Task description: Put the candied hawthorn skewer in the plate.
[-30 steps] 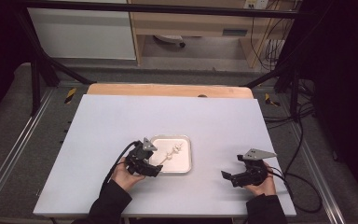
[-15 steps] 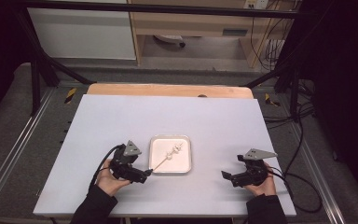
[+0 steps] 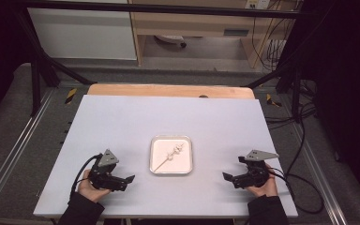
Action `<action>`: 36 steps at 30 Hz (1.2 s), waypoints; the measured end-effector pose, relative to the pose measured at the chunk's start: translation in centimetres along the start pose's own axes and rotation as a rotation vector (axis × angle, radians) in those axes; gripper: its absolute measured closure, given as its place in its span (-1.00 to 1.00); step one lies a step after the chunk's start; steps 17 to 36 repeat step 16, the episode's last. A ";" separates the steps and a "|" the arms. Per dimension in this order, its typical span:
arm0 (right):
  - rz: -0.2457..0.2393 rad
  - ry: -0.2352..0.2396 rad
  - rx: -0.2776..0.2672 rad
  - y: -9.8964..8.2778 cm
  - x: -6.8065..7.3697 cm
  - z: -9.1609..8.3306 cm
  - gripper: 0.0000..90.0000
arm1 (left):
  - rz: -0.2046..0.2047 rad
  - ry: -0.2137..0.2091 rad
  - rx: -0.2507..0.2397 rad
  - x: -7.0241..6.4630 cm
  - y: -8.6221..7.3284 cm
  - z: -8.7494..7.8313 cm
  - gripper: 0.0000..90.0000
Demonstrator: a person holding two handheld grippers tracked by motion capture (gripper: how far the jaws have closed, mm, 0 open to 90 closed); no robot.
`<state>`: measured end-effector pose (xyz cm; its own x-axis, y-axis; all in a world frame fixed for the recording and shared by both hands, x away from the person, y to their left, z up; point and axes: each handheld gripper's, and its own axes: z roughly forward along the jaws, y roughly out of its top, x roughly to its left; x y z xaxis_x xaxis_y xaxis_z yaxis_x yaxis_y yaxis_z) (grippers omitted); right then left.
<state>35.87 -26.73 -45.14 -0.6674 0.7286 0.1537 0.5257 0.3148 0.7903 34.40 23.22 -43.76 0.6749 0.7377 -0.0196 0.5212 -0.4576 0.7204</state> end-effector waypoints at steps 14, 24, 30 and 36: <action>0.002 -0.003 0.008 -0.7 -0.1 -0.1 -0.99 | -0.036 0.007 -0.024 1.5 -1.7 -0.5 -0.85; 0.000 -0.001 0.010 -0.7 -0.1 0.0 -0.99 | -0.033 0.002 -0.021 1.5 -1.7 -0.5 -0.85; 0.000 -0.001 0.010 -0.7 -0.1 0.0 -0.99 | -0.033 0.002 -0.021 1.5 -1.7 -0.5 -0.85; 0.000 -0.001 0.010 -0.7 -0.1 0.0 -0.99 | -0.033 0.002 -0.021 1.5 -1.7 -0.5 -0.85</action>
